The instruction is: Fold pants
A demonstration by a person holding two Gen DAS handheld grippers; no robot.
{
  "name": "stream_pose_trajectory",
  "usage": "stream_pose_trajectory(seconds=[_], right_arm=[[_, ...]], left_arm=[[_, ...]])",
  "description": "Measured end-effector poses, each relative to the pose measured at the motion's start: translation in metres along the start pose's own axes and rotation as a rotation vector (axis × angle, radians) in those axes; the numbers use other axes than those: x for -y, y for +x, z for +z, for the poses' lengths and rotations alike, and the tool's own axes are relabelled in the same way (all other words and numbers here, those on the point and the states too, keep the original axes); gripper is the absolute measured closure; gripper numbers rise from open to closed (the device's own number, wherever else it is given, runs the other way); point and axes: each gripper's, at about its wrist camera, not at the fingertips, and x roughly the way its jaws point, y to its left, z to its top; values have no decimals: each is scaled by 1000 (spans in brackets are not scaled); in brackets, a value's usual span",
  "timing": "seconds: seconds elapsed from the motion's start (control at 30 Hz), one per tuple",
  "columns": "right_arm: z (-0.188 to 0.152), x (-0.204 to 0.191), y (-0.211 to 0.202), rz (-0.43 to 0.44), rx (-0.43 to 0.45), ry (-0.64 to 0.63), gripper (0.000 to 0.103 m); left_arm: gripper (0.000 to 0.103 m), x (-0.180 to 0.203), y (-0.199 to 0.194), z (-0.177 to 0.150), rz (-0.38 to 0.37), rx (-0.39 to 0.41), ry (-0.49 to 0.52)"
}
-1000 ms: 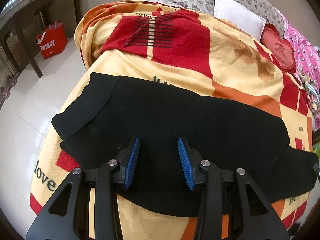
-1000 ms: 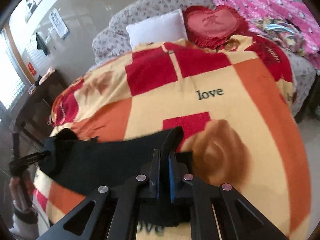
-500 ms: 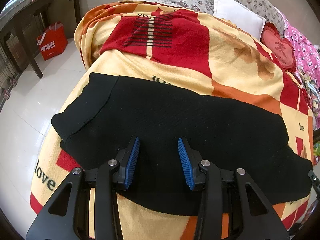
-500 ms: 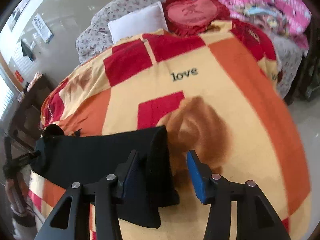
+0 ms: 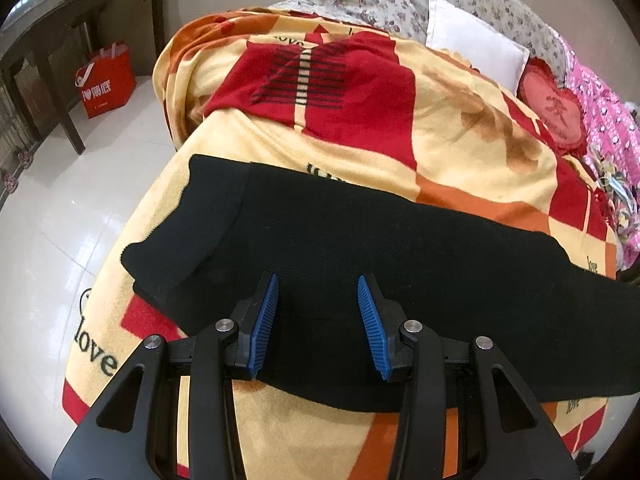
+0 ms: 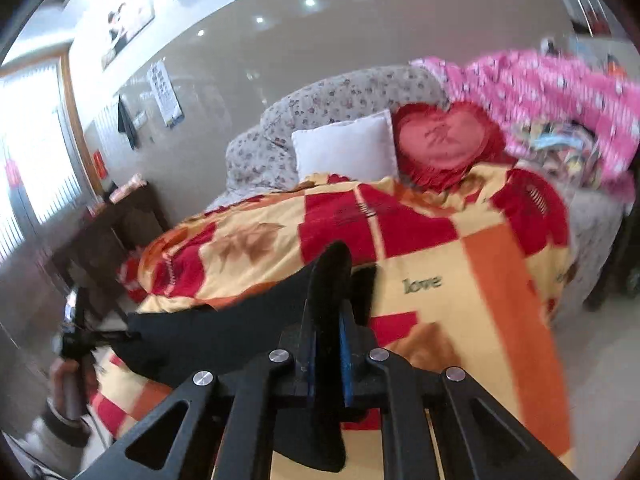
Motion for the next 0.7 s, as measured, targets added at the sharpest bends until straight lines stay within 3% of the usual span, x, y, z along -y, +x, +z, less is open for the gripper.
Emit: stream_pose_trajectory(seconds=[0.2, 0.27, 0.33, 0.4, 0.43, 0.5, 0.6, 0.7], right_arm=[[-44, 42, 78, -136, -229, 82, 95], [-48, 51, 87, -243, -268, 85, 94], [-41, 46, 75, -277, -222, 66, 90], [-26, 31, 59, -225, -148, 76, 84], [-19, 21, 55, -173, -124, 80, 74], [-10, -12, 61, -1, -108, 56, 63], [-5, -62, 97, 229, -176, 34, 62], [-9, -105, 138, 325, -248, -1, 62]], left_arm=[[62, 2, 8, -3, 14, -22, 24], [62, -1, 6, -2, 22, -14, 22], [62, -5, 2, -1, 35, -1, 16], [62, -13, -2, 2, 50, 15, 6], [62, -16, -4, 3, 53, 23, -1], [62, -23, -8, 5, 59, 34, -12], [62, -36, -11, 4, 70, 47, -41], [62, -49, -11, 4, 72, 45, -73]])
